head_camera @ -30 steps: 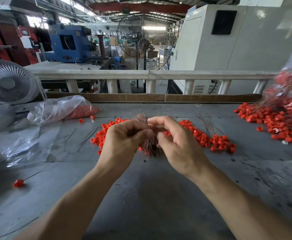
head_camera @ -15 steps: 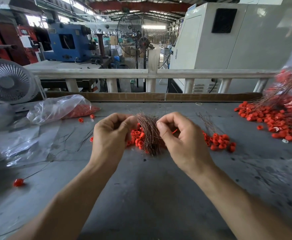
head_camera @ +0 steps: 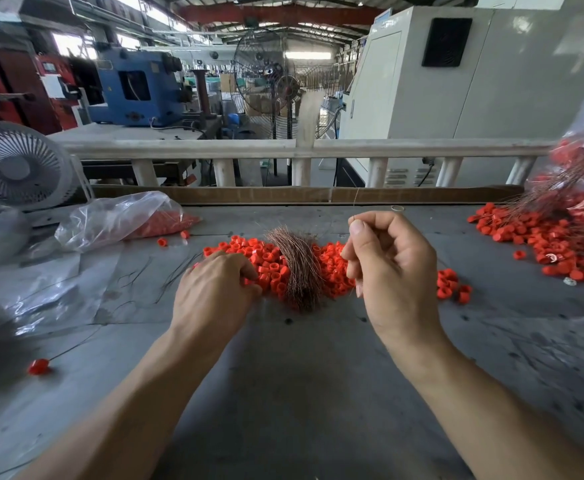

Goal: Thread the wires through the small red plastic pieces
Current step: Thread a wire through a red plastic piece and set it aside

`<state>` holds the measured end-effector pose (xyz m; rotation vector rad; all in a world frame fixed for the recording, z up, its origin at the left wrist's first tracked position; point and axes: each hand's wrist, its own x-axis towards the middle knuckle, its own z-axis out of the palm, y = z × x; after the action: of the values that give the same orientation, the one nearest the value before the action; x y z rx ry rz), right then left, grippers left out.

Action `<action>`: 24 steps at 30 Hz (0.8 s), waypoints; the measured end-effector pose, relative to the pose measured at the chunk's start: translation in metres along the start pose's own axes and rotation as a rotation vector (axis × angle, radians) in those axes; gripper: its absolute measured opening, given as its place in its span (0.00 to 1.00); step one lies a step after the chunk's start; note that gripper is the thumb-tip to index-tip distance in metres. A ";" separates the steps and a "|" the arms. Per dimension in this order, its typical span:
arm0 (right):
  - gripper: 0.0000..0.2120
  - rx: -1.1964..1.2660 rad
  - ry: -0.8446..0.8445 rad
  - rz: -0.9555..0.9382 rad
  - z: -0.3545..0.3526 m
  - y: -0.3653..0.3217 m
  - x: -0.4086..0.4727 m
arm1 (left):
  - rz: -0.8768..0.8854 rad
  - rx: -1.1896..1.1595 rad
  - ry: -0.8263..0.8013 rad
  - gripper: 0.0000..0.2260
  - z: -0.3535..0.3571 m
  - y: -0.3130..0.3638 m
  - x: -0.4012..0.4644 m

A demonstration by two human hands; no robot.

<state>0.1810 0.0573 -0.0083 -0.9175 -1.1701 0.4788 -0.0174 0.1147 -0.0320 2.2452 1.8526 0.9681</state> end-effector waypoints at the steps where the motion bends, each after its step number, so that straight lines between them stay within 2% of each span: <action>1: 0.06 0.005 -0.003 0.014 0.001 0.000 0.000 | 0.015 0.020 -0.008 0.09 0.000 0.000 0.000; 9: 0.06 0.046 -0.031 0.152 0.003 0.002 0.001 | 0.052 0.072 -0.030 0.08 0.002 0.004 0.002; 13: 0.07 -0.001 -0.045 0.136 0.002 0.004 0.001 | 0.047 -0.041 0.000 0.06 0.001 0.004 0.003; 17: 0.06 -0.060 -0.105 0.131 0.002 0.006 0.000 | -0.001 -0.508 -0.003 0.08 -0.001 0.014 0.001; 22: 0.07 -0.117 -0.190 0.079 0.003 0.006 -0.002 | -0.134 -1.309 -0.178 0.10 -0.008 0.029 -0.003; 24: 0.06 -0.120 -0.206 0.067 0.004 0.006 -0.002 | -0.170 -1.463 -0.221 0.11 -0.011 0.032 -0.004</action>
<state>0.1772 0.0602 -0.0137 -1.0317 -1.3704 0.5723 0.0045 0.0994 -0.0112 1.1550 0.6649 1.2919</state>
